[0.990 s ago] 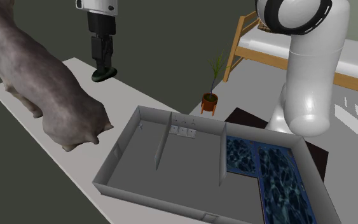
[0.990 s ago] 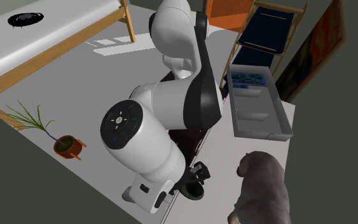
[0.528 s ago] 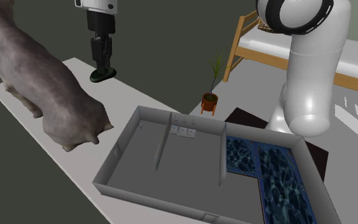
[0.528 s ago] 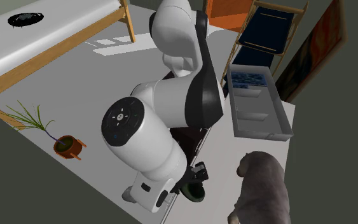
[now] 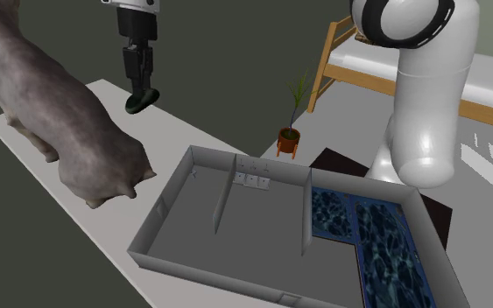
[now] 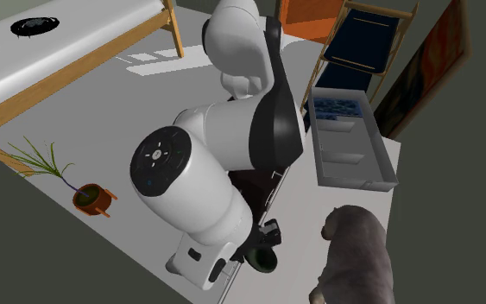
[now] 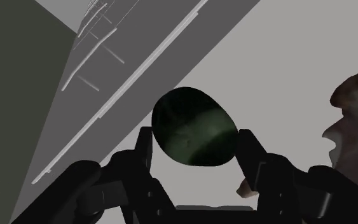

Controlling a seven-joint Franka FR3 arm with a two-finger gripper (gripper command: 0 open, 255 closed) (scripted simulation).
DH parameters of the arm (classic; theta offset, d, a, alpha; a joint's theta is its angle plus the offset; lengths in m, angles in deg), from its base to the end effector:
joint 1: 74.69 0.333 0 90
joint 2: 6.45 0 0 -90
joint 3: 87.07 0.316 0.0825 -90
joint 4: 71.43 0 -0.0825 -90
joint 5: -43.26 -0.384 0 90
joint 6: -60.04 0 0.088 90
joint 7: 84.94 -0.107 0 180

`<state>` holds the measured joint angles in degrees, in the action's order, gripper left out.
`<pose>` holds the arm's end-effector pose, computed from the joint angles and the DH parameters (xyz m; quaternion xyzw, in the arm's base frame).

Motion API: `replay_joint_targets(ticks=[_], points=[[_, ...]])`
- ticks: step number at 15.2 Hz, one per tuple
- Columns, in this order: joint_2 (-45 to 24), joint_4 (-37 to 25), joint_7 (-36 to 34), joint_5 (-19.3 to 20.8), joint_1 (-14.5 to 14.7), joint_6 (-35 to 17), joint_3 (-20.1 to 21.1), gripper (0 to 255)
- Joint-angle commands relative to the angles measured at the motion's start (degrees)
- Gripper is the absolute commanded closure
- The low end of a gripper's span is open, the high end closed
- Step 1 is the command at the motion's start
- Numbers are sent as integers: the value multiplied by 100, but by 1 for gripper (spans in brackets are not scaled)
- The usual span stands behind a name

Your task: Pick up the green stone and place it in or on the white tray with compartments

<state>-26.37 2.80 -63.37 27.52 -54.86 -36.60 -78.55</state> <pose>0.5822 0.3241 0.5604 -0.9018 -0.4004 -0.0141 0.1623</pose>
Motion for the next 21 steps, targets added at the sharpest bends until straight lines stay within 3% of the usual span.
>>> replay_joint_targets(ticks=[1,7,8,9,12,21], points=[[-25,-188,-46,12,-3,165,-2,255],[-204,-916,-203,46,10,693,6,255],[-159,-780,-163,37,-3,604,1,255],[-159,-780,-163,37,-3,604,1,0],[1337,1826,-793,2185,933,-1547,-60,0],[1193,2230,-866,2311,895,-2112,-32,0]])
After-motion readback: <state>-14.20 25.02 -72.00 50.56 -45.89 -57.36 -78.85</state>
